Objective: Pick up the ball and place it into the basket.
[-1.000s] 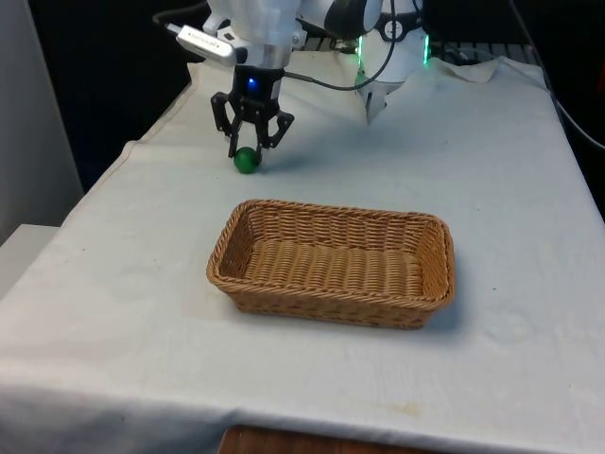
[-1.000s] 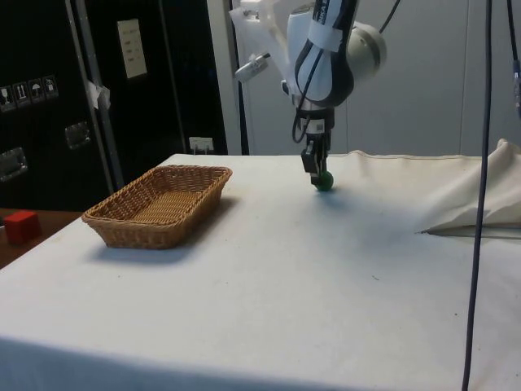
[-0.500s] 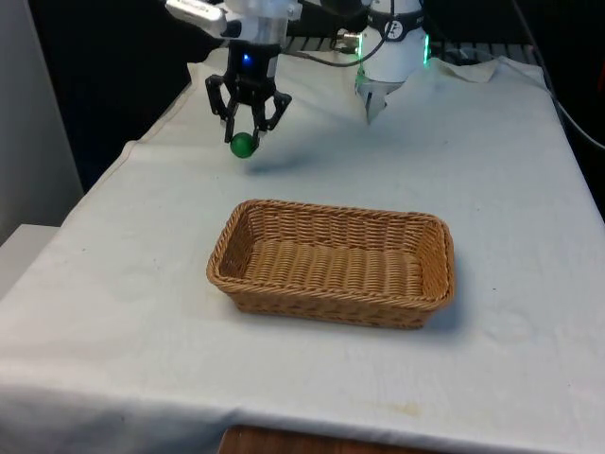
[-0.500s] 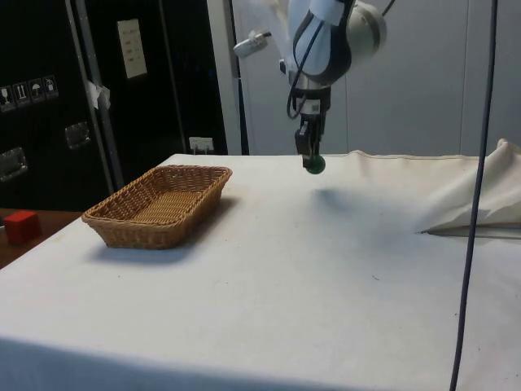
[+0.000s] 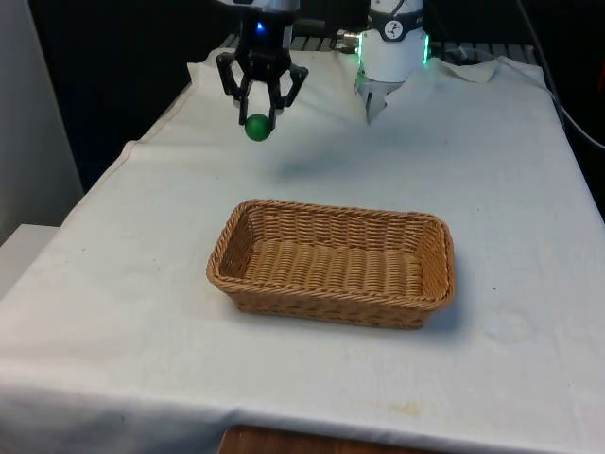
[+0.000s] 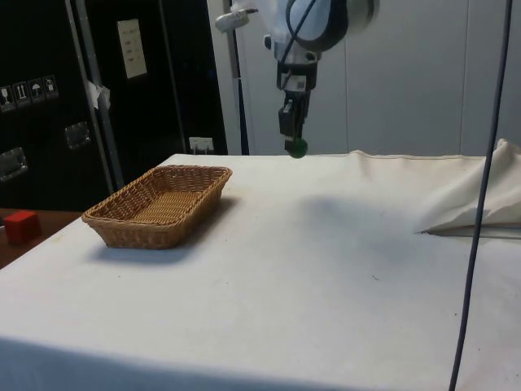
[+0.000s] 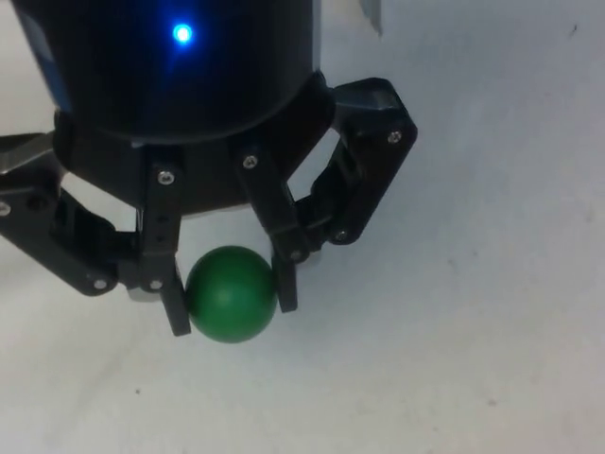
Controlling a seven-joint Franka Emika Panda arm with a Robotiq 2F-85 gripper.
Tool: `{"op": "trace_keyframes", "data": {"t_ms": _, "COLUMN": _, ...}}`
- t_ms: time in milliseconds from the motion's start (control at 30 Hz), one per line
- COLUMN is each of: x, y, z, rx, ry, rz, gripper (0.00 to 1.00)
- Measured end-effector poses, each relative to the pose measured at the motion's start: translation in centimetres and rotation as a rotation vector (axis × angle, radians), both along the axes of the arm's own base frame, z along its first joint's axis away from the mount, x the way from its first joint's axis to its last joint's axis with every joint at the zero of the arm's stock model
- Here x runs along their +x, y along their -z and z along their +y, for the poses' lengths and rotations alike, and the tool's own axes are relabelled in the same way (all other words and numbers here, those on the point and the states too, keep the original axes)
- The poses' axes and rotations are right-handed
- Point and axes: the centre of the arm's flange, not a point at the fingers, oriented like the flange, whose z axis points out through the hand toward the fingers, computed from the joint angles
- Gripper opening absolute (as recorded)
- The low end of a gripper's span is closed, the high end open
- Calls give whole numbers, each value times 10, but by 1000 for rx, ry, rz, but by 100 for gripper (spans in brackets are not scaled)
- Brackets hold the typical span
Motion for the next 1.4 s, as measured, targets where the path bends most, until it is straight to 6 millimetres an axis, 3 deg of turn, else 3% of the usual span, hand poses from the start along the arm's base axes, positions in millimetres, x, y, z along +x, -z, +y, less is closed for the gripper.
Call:
{"op": "trace_keyframes", "data": {"t_ms": 300, "x": 19, "y": -29, "z": 24, "rx": 8, "ry": -15, "rz": -12, "gripper": 0}}
{"op": "trace_keyframes", "data": {"t_ms": 867, "x": 52, "y": -59, "z": 61, "rx": 24, "ry": -15, "rz": -21, "gripper": 0}}
{"op": "trace_keyframes", "data": {"t_ms": 1300, "x": 76, "y": -63, "z": 93, "rx": 19, "ry": -22, "rz": -21, "gripper": 0}}
{"op": "trace_keyframes", "data": {"t_ms": 1400, "x": 89, "y": -61, "z": 105, "rx": 10, "ry": -26, "rz": -27, "gripper": 0}}
